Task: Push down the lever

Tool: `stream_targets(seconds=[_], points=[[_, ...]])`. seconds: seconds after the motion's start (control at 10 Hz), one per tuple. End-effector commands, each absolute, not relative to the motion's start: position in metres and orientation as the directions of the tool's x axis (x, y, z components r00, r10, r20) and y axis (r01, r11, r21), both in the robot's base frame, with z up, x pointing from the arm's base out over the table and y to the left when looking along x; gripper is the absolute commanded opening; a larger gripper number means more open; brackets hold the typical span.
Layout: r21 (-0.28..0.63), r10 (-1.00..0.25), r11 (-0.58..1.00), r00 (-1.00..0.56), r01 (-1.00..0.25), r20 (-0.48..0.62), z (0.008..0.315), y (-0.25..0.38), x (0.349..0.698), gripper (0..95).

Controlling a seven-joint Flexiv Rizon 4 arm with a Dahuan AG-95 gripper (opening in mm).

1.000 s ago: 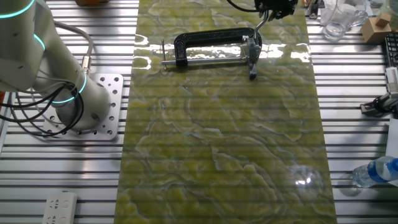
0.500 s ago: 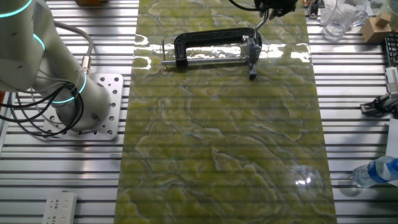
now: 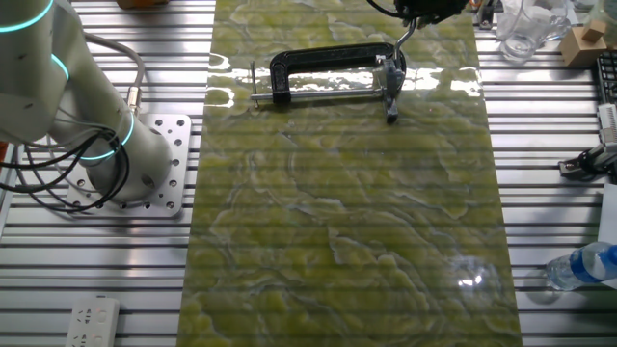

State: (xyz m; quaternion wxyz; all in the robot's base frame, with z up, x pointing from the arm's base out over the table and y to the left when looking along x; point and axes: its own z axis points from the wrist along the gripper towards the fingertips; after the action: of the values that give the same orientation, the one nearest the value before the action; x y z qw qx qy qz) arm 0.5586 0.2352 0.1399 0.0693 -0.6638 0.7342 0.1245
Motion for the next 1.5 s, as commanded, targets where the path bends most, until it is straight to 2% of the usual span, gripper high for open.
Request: stream_targets(seconds=[0.1,0.5,0.6,1.5], points=[[0.083,-0.96,0.053,-0.074,-0.995,-0.269,0.1401,0.2351,0.5578,19.0],[0.077,-0.96,0.025,-0.045,-0.997,-0.275,0.1392,0.2357,0.5575,19.0],[0.077,-0.961,0.025,-0.045,-0.997,-0.275,0.1391,0.2358,0.5575,0.0],[0.056,-0.959,0.017,-0.033,-0.998,-0.281,0.1391,0.2325,0.5577,0.0]])
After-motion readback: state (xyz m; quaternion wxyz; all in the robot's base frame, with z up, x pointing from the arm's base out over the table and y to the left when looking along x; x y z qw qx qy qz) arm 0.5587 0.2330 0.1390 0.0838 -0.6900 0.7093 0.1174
